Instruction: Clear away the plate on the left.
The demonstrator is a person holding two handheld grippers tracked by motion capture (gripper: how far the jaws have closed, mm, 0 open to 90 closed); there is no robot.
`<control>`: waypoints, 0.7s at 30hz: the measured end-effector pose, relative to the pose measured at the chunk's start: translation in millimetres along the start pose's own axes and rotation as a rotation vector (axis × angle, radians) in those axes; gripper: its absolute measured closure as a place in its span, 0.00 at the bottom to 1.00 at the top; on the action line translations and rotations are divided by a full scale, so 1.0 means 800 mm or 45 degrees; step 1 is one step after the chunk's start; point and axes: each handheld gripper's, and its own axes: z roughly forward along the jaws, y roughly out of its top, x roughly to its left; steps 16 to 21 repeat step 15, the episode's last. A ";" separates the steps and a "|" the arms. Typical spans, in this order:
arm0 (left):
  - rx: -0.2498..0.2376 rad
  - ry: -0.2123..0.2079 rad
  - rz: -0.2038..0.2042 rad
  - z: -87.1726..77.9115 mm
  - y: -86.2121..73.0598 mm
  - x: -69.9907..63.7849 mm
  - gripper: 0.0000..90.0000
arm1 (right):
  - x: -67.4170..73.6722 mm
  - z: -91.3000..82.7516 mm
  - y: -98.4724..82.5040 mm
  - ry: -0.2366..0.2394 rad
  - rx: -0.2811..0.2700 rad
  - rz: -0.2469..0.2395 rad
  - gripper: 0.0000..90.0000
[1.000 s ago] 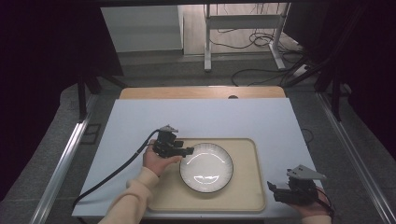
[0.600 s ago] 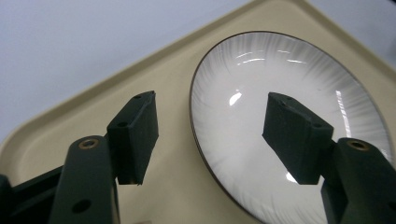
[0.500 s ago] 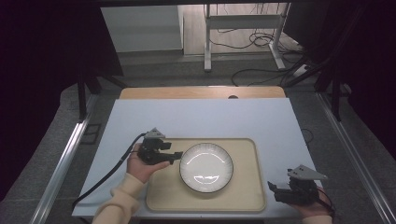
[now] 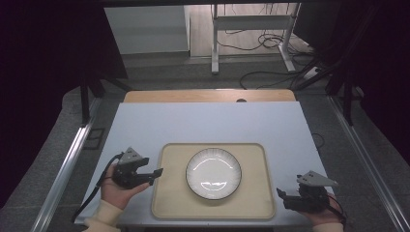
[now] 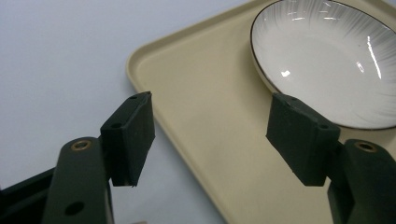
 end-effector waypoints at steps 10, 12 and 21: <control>0.029 -0.015 -0.037 0.009 -0.010 0.004 0.32 | 0.001 0.001 0.000 -0.006 0.004 -0.007 0.16; 0.035 -0.006 -0.039 0.009 -0.010 0.006 0.32 | 0.001 0.000 0.000 -0.009 0.004 -0.007 0.16; 0.029 -0.021 -0.054 0.007 -0.009 0.008 0.33 | 0.000 0.000 -0.001 -0.012 0.001 -0.003 0.16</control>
